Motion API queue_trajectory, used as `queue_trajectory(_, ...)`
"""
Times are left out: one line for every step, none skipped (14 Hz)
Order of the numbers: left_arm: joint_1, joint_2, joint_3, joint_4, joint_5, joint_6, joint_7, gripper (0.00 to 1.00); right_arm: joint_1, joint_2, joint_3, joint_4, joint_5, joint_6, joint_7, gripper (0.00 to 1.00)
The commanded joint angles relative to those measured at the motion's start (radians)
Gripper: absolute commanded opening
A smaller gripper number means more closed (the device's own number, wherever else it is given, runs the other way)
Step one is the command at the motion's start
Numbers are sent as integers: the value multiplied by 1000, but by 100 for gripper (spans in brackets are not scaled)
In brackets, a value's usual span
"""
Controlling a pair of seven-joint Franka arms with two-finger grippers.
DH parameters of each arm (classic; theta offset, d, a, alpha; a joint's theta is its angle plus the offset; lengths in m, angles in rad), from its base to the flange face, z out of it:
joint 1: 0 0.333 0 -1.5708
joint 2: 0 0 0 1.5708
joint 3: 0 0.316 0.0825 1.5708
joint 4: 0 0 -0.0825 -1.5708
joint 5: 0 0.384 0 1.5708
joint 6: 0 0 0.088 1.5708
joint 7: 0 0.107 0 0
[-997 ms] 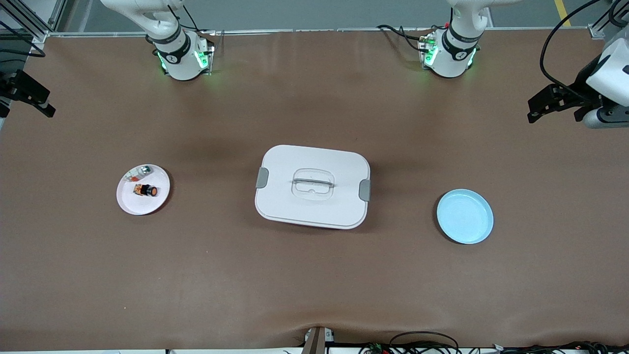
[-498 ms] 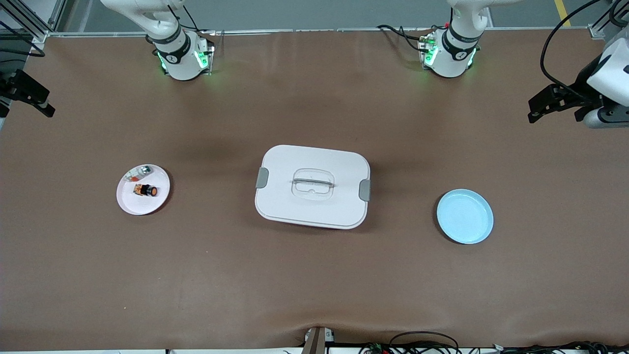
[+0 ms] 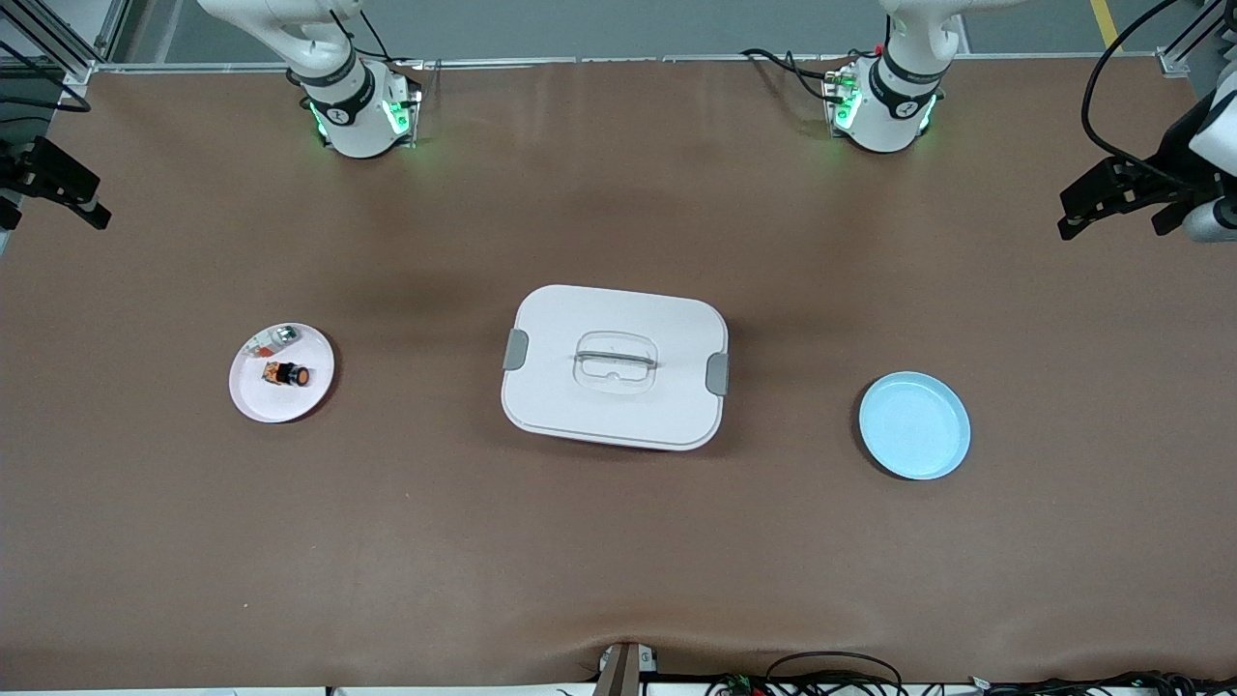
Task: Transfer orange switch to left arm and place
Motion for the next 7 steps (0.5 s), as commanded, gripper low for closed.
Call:
queue_trajectory(7,3,-1,18,15,-17,-54,100,-21,16,5,30,-16,-20,14,100)
queue_trajectory(10,3,0,18,9,-17,-72,100,-21,16,7,30,-16,-20,15,100)
queue_trajectory(10,3,2,18,10,-17,-74,100,-20,16,7,29,-16,-20,14,100)
queue_trajectory(10,3,2,18,12,-17,-74,100,-18,16,8,29,-16,-20,9,100)
queue_trajectory(10,3,2,18,12,-19,-71,100,-21,17,8,30,-16,-18,6,100)
queue_trajectory(12,3,2,21,3,-23,-68,100,-23,17,8,29,-15,-20,6,100)
queue_trajectory(10,3,2,24,3,-33,-68,100,-23,27,7,27,-15,-20,9,100)
